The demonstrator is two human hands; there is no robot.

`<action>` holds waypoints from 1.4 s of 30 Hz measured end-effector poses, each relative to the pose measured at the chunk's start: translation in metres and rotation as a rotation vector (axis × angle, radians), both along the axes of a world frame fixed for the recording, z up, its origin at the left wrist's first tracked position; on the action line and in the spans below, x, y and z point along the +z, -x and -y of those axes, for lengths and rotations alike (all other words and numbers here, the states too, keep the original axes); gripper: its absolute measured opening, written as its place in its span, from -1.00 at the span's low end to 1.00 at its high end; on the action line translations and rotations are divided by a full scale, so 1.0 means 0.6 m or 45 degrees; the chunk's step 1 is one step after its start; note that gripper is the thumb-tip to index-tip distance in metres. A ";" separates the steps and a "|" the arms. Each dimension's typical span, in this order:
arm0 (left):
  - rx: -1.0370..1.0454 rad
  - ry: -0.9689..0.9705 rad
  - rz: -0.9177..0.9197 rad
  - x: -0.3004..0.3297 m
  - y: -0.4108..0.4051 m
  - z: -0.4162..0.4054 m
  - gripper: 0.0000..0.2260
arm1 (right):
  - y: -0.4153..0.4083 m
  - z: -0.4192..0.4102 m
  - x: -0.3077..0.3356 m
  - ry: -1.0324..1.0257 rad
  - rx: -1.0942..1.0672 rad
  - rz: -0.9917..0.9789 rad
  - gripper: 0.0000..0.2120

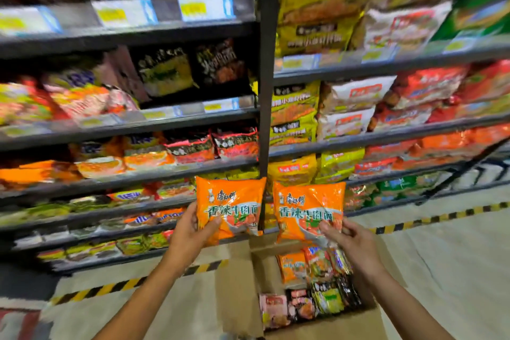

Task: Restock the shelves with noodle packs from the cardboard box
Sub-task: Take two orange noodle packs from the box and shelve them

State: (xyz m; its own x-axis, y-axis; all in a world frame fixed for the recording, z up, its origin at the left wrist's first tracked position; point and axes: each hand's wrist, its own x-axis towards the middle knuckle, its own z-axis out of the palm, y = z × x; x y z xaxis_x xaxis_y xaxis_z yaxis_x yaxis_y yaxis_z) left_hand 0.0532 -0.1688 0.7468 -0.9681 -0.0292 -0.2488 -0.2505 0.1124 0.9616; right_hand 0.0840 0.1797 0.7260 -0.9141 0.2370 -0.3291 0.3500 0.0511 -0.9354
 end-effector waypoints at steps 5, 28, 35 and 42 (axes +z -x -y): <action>0.118 0.069 -0.119 0.084 -0.065 0.007 -0.61 | -0.016 0.002 0.058 -0.007 0.208 -0.126 -0.80; 0.652 0.102 -0.542 0.323 -0.356 0.276 -0.65 | -0.034 0.343 0.326 0.072 0.720 -0.564 -0.49; 0.639 0.145 -0.701 0.366 -0.418 0.460 -0.64 | -0.117 0.520 0.398 0.090 0.733 -0.658 -0.78; 0.618 0.185 -0.739 0.393 -0.444 0.603 -0.60 | -0.162 0.655 0.424 0.091 0.695 -0.663 -0.78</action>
State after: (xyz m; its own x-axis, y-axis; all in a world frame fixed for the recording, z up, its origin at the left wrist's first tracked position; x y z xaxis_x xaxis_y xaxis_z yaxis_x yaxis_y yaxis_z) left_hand 0.3198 -0.5307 0.9827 -0.8127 -0.4775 0.3340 0.2360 0.2543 0.9379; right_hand 0.1811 -0.2135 0.9802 -0.9370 -0.2996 0.1796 -0.1954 0.0234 -0.9804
